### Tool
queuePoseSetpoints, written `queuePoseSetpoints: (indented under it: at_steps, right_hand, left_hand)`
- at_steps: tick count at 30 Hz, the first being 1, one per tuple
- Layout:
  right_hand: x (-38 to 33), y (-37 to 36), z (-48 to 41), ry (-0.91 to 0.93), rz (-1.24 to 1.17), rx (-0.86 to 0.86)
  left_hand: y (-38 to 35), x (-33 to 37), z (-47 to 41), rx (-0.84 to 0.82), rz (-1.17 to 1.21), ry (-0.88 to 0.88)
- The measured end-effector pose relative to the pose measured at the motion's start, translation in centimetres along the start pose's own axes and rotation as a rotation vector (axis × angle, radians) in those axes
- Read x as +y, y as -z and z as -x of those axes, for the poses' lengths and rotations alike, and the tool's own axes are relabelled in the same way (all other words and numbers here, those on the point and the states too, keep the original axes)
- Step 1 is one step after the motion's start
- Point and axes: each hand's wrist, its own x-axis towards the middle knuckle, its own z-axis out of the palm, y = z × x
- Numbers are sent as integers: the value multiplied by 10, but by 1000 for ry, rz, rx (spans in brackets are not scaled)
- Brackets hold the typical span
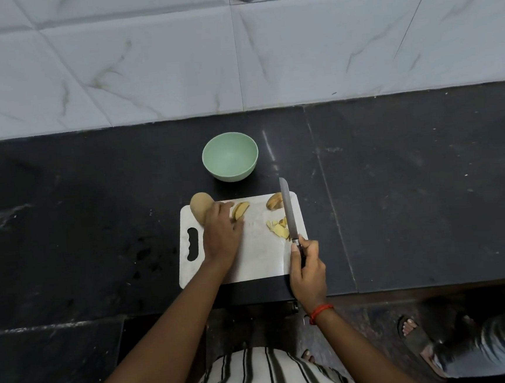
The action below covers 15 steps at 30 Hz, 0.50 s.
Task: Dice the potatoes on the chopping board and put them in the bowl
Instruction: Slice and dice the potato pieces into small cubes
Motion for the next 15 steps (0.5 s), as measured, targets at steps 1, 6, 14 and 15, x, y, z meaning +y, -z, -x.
queuePoseSetpoints:
  at_steps: [1, 6, 14, 15]
  right_hand:
    - [0, 0, 0, 1, -3, -1]
    - [4, 0, 0, 20, 5, 0]
    - [5, -1, -1, 43, 26, 7]
    - [5, -1, -1, 45, 30, 8]
  left_hand:
    - [-1, -2, -1, -8, -18, -7]
    - [-1, 1, -4, -13, -44, 5]
    - [5, 8, -8, -2, -97, 20]
    - [6, 8, -8, 22, -85, 20]
